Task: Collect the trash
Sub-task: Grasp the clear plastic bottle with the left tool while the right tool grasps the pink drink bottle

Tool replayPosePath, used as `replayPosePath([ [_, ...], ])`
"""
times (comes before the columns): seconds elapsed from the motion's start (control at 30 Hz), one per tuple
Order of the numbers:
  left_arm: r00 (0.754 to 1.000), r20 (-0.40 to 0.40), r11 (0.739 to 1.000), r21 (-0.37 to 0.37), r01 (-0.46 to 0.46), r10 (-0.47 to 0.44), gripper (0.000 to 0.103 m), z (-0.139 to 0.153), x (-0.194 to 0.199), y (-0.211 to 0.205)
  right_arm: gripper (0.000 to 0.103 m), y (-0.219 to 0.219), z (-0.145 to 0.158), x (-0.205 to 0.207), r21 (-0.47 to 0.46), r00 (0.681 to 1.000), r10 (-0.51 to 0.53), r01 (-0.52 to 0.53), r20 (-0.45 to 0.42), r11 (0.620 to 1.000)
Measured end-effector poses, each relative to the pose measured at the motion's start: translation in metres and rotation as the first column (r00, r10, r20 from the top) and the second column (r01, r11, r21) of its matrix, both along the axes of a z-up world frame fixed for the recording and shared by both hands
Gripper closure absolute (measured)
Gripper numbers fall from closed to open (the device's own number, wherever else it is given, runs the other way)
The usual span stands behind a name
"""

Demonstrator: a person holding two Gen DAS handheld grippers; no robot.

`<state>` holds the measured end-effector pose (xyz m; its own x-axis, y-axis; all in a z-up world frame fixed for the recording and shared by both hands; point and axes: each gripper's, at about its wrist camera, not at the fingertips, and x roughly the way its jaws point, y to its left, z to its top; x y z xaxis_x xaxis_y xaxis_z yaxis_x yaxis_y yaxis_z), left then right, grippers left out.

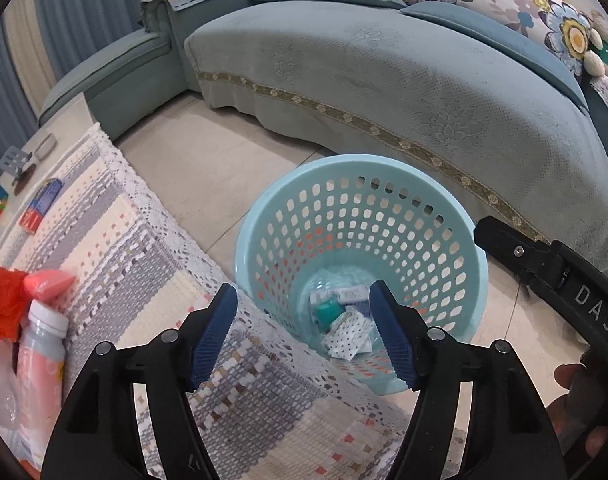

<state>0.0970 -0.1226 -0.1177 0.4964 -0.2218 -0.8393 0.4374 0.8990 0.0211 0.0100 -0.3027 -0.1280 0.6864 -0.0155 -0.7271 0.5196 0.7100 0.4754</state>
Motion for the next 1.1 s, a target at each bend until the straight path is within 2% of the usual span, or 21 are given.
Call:
replayPosePath([
  [0.73,1.000,-0.012,1.000,-0.006,-0.008,0.008,0.033,-0.001,0.000,0.003,0.036,-0.002,-0.006,0.000,0.038,1.000,-0.005,0.005,-0.018,0.999],
  [0.77,1.000,-0.009,1.000,-0.017,-0.011,0.010,0.033,0.002,0.000,0.004,0.036,-0.002,-0.005,-0.001,0.036,1.000,-0.007,0.007,-0.014,0.999],
  [0.83,1.000,-0.001,0.994,-0.101,-0.029,0.029,0.032,0.019,0.000,0.014,0.036,-0.001,0.001,-0.004,0.040,1.000,-0.005,0.004,0.028,0.999],
  [0.9,0.999,-0.014,0.974,-0.224,-0.043,0.041,0.032,0.040,-0.002,0.029,0.035,0.002,0.010,-0.008,0.055,0.995,0.014,-0.019,0.102,0.998],
  [0.97,1.000,-0.020,0.949,-0.315,-0.024,0.019,0.030,0.062,-0.009,0.049,0.032,0.008,0.020,-0.012,0.058,0.983,0.056,-0.066,0.173,0.996],
  [1.0,1.000,-0.016,0.945,-0.326,-0.006,0.001,0.030,0.070,-0.013,0.054,0.030,0.012,0.025,-0.013,0.064,0.973,0.086,-0.102,0.212,0.993],
  [1.07,0.998,0.023,0.941,-0.332,0.060,-0.056,0.030,0.095,-0.027,0.074,0.029,0.025,0.037,-0.011,0.082,0.934,0.186,-0.221,0.306,0.972],
  [1.1,0.994,0.076,0.938,-0.330,0.103,-0.083,0.027,0.112,-0.038,0.090,0.029,0.035,0.044,-0.008,0.061,0.910,0.245,-0.280,0.334,0.958],
])
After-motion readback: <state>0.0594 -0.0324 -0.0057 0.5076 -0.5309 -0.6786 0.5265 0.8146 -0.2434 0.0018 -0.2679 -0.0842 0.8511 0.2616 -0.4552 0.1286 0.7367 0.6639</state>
